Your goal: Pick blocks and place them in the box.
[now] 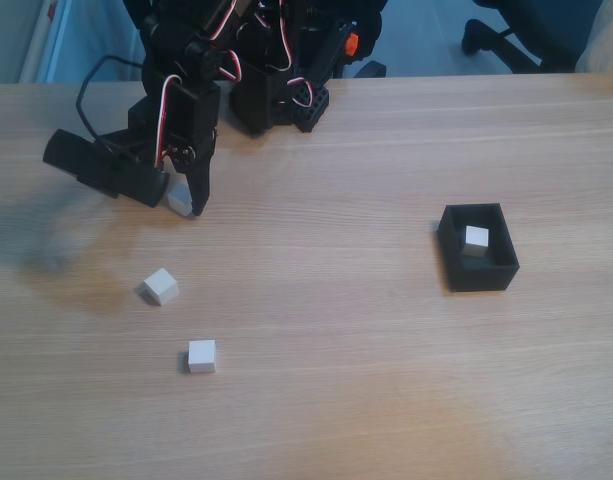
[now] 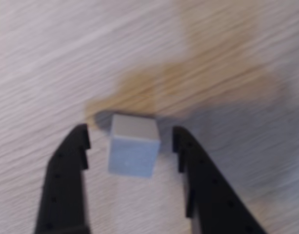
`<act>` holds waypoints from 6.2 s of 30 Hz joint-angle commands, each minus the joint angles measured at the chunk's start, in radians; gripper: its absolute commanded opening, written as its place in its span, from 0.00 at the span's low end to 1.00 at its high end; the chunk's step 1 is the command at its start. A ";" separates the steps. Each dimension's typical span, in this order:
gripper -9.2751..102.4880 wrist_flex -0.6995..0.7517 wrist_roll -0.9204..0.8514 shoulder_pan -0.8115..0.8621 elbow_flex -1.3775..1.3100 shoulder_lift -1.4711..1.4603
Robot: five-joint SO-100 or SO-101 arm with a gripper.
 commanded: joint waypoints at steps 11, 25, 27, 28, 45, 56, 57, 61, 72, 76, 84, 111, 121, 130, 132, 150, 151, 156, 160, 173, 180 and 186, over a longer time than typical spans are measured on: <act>0.25 0.011 -0.025 0.006 0.011 0.084; 0.24 0.155 -0.011 0.012 0.034 0.135; 0.24 0.149 -0.005 0.002 0.035 0.132; 0.24 0.144 0.000 -0.003 0.035 0.130; 0.22 0.048 0.000 -0.018 0.060 0.077; 0.16 0.029 -0.008 -0.028 0.080 0.078; 0.16 0.028 -0.009 -0.028 0.081 0.078; 0.16 0.021 -0.009 -0.035 0.083 0.078; 0.20 0.000 -0.002 -0.057 0.098 0.094; 0.17 -0.008 -0.005 -0.058 0.100 0.095; 0.08 0.011 -0.014 -0.066 0.104 0.146; 0.08 0.342 0.402 -1.163 -0.436 0.270; 0.08 0.321 0.520 -1.419 -0.598 0.078; 0.08 0.233 0.566 -1.476 -0.681 -0.107; 0.08 0.212 0.568 -1.476 -0.712 -0.150; 0.22 0.126 0.580 -1.364 -0.719 -0.252; 0.22 0.126 0.575 -1.355 -0.707 -0.242; 0.12 0.150 0.572 -1.296 -0.620 -0.153; 0.10 0.149 0.520 -1.207 -0.474 -0.029; 0.10 0.104 0.222 -0.744 -0.204 0.160; 0.19 -0.006 0.129 -0.581 -0.270 0.000; 0.24 -0.021 0.100 -0.520 -0.400 -0.172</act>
